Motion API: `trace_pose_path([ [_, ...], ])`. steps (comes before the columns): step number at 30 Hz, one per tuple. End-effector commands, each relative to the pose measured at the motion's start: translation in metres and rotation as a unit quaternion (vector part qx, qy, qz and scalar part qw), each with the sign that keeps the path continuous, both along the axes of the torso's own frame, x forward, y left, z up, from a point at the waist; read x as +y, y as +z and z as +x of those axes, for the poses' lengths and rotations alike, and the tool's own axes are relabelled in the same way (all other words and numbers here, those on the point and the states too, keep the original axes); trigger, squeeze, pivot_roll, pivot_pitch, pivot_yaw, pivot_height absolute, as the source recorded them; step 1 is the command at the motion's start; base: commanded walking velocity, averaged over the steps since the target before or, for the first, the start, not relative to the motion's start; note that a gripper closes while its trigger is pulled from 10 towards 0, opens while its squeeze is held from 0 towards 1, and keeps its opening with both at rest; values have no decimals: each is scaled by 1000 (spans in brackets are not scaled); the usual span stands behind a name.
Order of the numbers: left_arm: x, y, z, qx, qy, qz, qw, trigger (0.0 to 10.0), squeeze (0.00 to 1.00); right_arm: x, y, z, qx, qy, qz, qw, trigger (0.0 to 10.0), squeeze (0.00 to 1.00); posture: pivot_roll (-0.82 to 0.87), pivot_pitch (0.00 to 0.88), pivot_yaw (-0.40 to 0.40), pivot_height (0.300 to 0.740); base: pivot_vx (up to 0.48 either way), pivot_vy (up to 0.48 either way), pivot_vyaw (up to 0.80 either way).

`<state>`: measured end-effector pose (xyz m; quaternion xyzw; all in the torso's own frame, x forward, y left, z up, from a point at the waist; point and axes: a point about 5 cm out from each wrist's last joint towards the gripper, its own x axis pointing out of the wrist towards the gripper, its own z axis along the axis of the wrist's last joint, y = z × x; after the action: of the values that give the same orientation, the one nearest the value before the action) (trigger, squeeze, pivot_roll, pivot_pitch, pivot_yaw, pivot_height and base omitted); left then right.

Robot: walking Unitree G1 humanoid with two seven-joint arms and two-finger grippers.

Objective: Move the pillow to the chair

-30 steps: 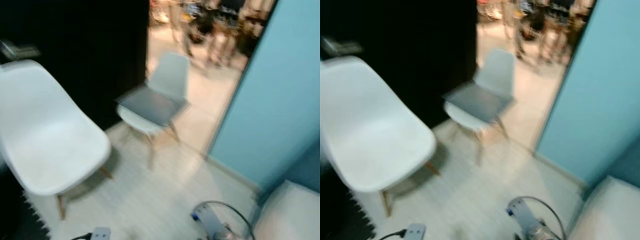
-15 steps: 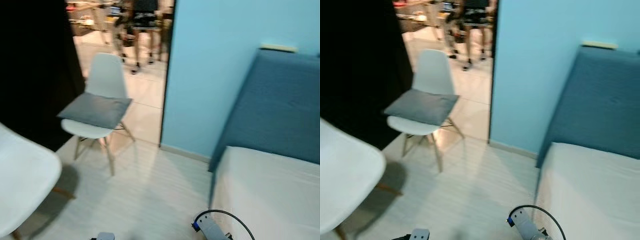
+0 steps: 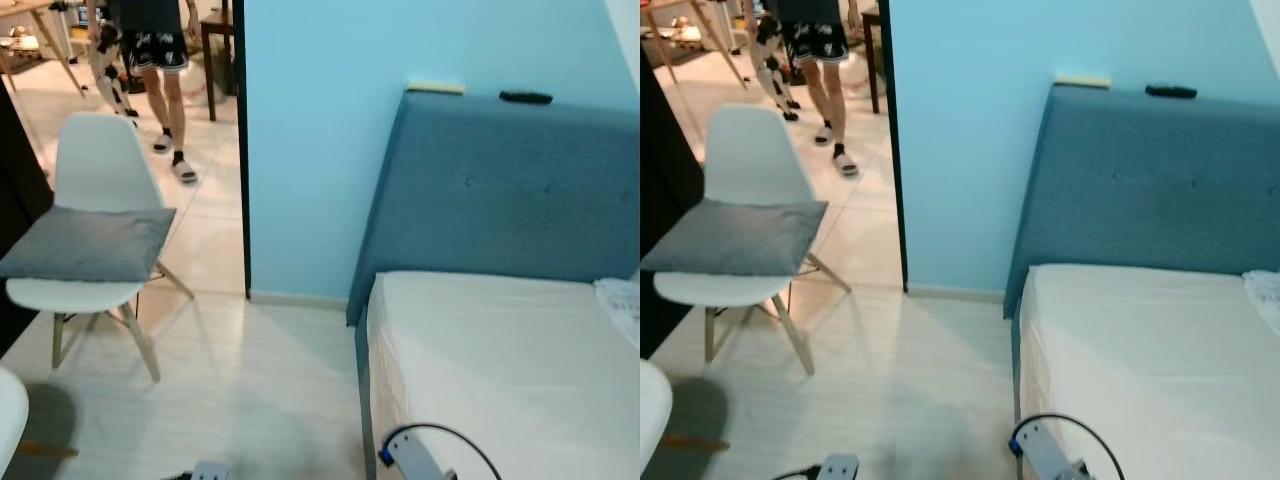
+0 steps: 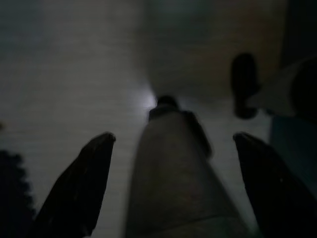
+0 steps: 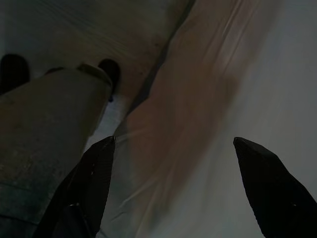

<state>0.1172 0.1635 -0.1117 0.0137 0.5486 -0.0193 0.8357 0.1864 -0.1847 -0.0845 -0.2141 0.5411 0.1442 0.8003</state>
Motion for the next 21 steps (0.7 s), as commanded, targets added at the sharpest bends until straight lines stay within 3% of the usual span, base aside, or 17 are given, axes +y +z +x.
trace_pose_path([
  [1, 7, -3, -15, 16, -11, 3, 1000, 10000, 0, -5, 0, -2, 2, -5, -5, 1000, 10000, 0, -42, 0, -40, 740, 0, 0, -731],
  [6, 12, -6, -28, 25, -13, 6, 1000, 10000, 0, -5, 0, -2, 3, -7, -3, 1000, 10000, 0, -41, 0, -39, 740, 0, 0, -731],
  [9, 4, -6, -28, 27, -14, 2, 1000, 10000, 0, -5, -1, -3, 3, -7, -3, 1000, 10000, 0, -40, 0, -40, 740, 0, 0, -731],
  [15, -23, -5, -17, 20, -25, -11, 999, 10000, 0, -5, -1, -3, 2, -10, 0, 1000, 10000, 0, -45, 0, -36, 740, 0, 0, -733],
  [21, -24, -4, -12, 16, -31, -10, 999, 10000, 0, -5, -1, -3, 1, -13, 1, 1000, 10000, 0, -51, 0, -33, 740, 0, 0, -733],
])
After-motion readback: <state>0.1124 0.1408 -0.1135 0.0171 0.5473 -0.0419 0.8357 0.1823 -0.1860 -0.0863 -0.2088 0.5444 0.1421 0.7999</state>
